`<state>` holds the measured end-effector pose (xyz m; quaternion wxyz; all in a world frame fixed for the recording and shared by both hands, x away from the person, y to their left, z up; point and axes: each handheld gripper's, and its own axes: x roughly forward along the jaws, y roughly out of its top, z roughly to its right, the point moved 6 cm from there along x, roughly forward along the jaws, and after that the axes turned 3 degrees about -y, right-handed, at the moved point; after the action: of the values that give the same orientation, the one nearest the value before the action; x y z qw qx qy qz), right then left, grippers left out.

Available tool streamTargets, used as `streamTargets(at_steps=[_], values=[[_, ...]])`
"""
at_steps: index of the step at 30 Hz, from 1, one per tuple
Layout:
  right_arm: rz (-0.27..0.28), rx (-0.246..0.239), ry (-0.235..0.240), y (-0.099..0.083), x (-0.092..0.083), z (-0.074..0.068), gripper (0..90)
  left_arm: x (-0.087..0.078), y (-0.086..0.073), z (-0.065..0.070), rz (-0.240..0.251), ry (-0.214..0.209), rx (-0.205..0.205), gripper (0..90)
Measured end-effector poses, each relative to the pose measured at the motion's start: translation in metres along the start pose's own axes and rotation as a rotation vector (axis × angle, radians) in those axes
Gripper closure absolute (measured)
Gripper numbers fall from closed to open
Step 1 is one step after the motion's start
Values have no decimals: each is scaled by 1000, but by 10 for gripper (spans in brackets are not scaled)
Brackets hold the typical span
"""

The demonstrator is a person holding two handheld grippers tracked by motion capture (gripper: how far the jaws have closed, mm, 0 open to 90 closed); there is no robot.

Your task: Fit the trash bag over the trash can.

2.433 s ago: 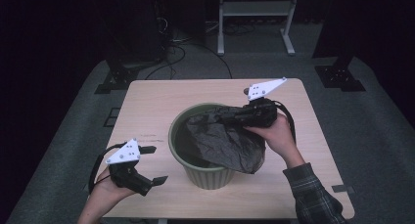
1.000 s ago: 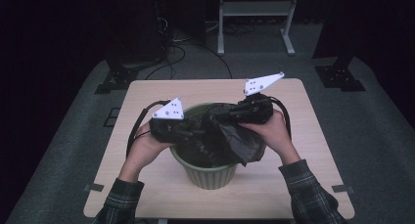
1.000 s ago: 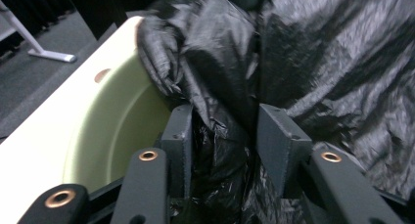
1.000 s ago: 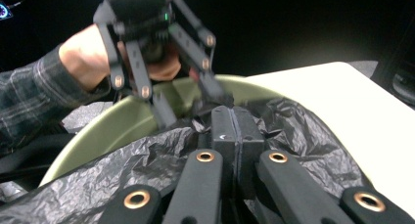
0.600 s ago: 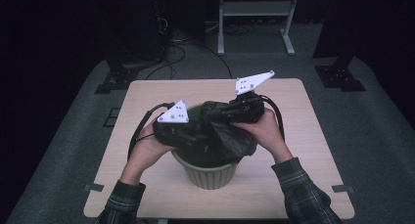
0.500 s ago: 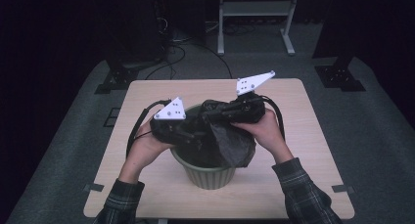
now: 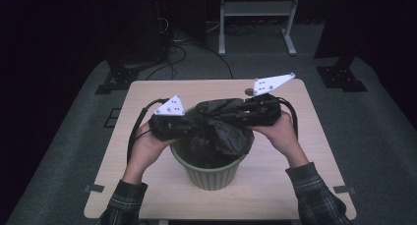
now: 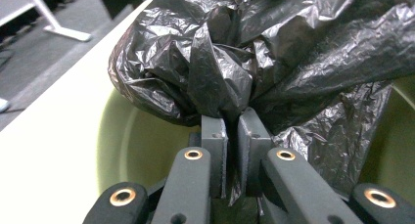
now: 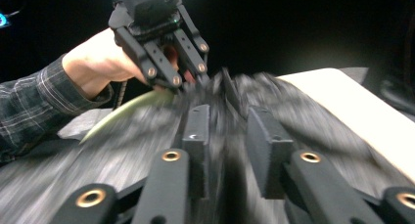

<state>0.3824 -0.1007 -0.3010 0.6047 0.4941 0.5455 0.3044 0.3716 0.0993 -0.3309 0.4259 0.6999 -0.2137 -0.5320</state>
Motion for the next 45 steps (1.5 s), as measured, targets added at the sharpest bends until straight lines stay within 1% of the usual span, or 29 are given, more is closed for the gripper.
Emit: streamTargets(at_steps=[1,2,5,6,8,12,14,15,17,18,21,22,23,24,25,27,28,30,31,33,35,38,40,42,45], values=[[9,3,-15,-3,-8,1,687,-2,-1,-1,9,4,-10,837],[14,8,-23,-5,-15,2,672,-3,-2,-2,10,6,-6,837],[27,21,-41,-14,-35,3,666,-6,-4,-5,13,17,-20,834],[30,24,-52,-18,-40,3,660,-7,-5,-6,15,19,-23,834],[35,32,-60,-25,-50,3,636,-8,-6,-7,16,25,-34,833],[32,29,-71,-37,-59,-1,610,-8,-9,-8,16,24,-42,833],[40,21,-60,-39,-60,-4,585,-8,-10,-8,12,25,-42,833],[43,15,-65,-39,-60,-4,579,-7,-10,-8,10,24,-41,833],[52,2,-45,-36,-58,-8,561,-7,-11,-7,7,22,-40,833],[55,-10,-49,-34,-57,-10,552,-7,-11,-7,7,20,-40,833],[43,-37,-36,-31,-50,-16,543,-7,-11,-7,5,17,-40,833],[40,-43,-41,-30,-48,-16,543,-6,-11,-7,4,16,-39,833],[36,-42,-36,-29,-46,-17,551,-6,-10,-6,3,15,-37,833],[27,-47,-31,-29,-42,-17,676,-6,-10,-6,0,13,-35,833],[28,-52,-18,-28,-41,-18,707,-5,-10,-5,-1,14,-33,833],[28,-52,-4,-26,-38,-19,837,-5,-10,-4,-3,13,-28,833],[27,-56,2,-25,-37,-20,869,-5,-10,-4,-6,16,-22,833],[28,-55,4,-22,-34,-20,900,-4,-9,-2,-14,23,-13,833],[32,-56,6,-20,-33,-20,900,-4,-9,-1,-14,26,-3,832],[40,-59,5,-15,-30,-19,900,-3,-8,1,-33,39,23,826],[44,-58,5,-8,-25,-19,900,-1,-6,4,-44,42,49,819],[42,-62,12,2,-15,-19,900,2,-3,9,-55,22,68,818],[38,-62,15,7,-6,-18,900,5,-1,13,-56,13,72,818],[36,-61,21,11,3,-18,900,10,0,17,-72,5,93,818],[24,-55,25,15,16,-17,900,17,1,21,-92,-2,111,807]])
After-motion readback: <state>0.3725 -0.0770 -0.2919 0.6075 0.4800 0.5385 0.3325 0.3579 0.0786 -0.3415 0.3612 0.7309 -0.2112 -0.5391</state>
